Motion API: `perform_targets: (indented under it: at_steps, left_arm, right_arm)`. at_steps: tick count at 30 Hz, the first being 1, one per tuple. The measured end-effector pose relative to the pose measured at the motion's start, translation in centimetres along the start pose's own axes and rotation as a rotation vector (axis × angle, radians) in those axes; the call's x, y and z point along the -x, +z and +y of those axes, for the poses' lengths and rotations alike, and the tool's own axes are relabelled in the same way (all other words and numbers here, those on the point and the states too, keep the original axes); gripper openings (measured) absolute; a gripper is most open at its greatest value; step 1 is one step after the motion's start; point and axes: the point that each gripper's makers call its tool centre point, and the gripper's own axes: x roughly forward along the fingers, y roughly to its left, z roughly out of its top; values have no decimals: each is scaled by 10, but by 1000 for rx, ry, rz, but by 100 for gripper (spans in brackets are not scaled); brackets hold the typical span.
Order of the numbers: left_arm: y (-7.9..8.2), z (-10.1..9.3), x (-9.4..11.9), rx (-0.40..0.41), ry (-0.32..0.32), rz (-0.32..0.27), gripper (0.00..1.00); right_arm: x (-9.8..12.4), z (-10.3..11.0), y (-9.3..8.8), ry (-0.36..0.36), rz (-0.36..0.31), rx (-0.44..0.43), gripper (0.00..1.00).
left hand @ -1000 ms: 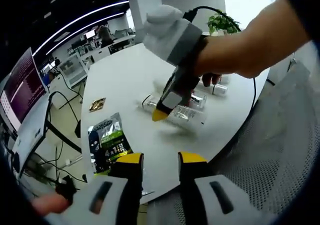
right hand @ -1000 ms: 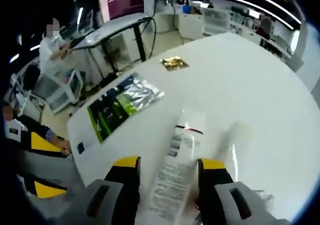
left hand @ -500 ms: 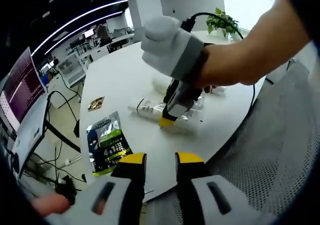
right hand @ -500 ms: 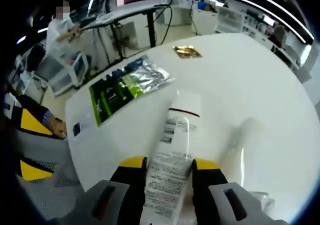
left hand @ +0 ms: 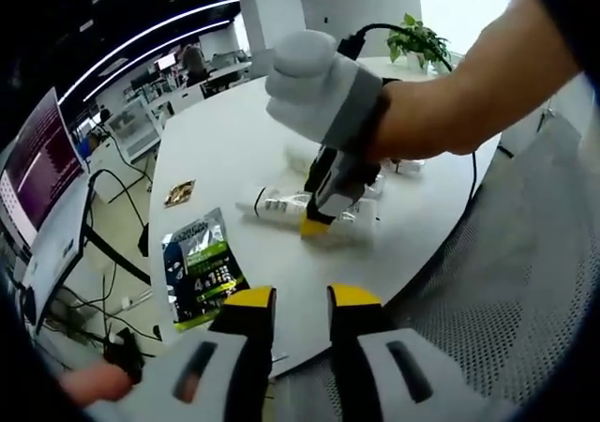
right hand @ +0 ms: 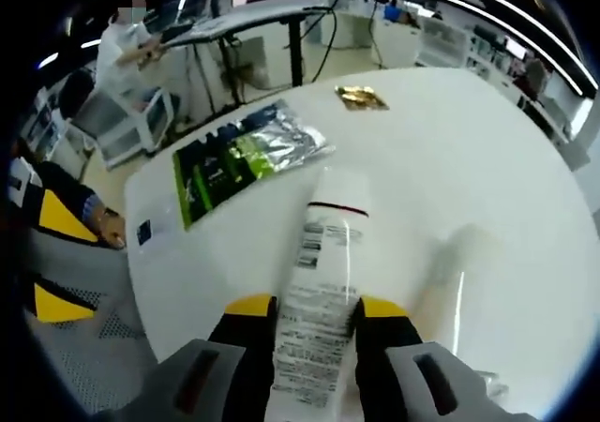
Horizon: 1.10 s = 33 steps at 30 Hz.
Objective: Arrange the skincare products in the storage area until every visible bottle or jar stands upright without overlapping.
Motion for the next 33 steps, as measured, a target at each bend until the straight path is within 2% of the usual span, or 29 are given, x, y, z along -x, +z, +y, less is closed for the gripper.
perform_targets:
  at_steps: [5, 14, 20, 26, 33]
  left_arm:
    - [1, 1, 0, 3, 3, -5, 15]
    - [1, -1, 0, -3, -1, -6, 15]
    - [1, -1, 0, -5, -2, -7, 15]
    - [1, 0, 1, 0, 3, -9, 15]
    - [-1, 2, 1, 5, 11, -2, 16]
  right_arm:
    - [2, 0, -1, 3, -20, -32, 25]
    - [8, 3, -2, 28, -60, -168, 24]
    - [13, 3, -7, 37, -88, -206, 25]
    - [26, 9, -3, 61, -127, -262, 25]
    - [34, 15, -1, 86, -168, -269, 24]
